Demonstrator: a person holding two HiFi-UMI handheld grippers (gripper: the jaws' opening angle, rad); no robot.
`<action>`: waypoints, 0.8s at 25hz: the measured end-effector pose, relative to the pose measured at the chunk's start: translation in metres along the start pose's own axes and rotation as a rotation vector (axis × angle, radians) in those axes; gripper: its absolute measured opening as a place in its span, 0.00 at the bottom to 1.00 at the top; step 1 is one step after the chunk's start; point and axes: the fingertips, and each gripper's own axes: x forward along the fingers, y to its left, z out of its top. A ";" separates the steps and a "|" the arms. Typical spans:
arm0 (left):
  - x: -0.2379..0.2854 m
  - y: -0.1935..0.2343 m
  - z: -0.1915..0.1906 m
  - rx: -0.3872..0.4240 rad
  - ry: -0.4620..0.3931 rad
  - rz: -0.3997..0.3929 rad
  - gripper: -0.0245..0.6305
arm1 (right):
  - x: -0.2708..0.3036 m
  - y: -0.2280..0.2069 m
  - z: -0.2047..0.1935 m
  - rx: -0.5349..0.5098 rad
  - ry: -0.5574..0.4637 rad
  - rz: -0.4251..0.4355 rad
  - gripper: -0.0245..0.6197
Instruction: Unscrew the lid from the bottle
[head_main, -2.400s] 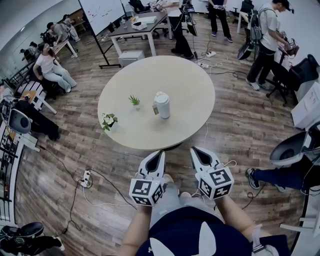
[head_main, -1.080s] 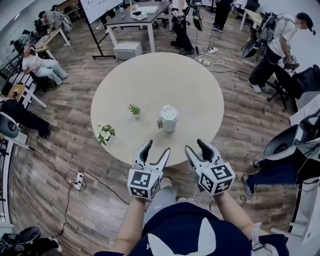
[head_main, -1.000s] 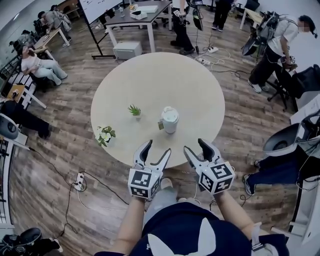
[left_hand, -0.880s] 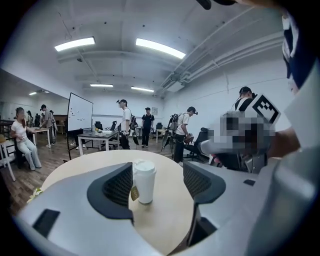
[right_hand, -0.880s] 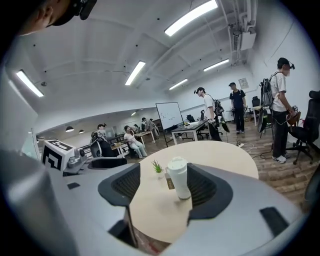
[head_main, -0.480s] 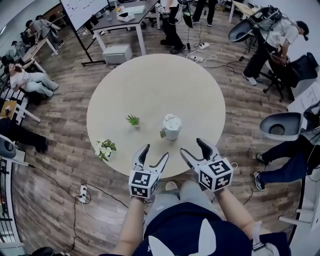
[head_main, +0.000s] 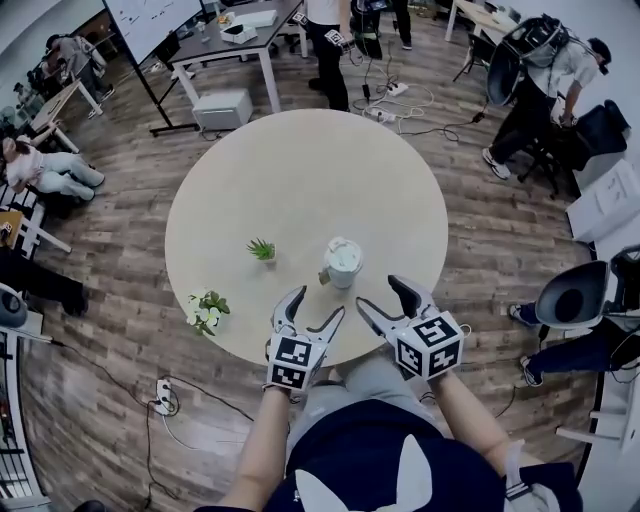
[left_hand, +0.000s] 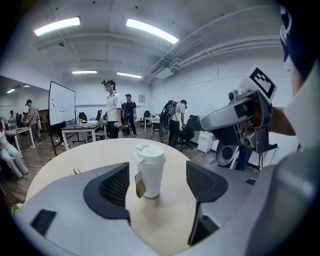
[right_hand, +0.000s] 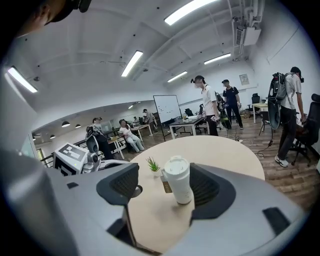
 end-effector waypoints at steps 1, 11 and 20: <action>0.003 0.002 0.000 0.004 0.005 -0.005 0.55 | 0.004 -0.001 0.001 -0.001 0.005 0.004 0.52; 0.039 0.023 -0.016 0.095 0.125 -0.030 0.56 | 0.054 -0.020 0.001 -0.041 0.092 0.011 0.57; 0.073 0.034 -0.041 0.116 0.218 -0.077 0.56 | 0.105 -0.029 -0.021 -0.068 0.223 0.038 0.70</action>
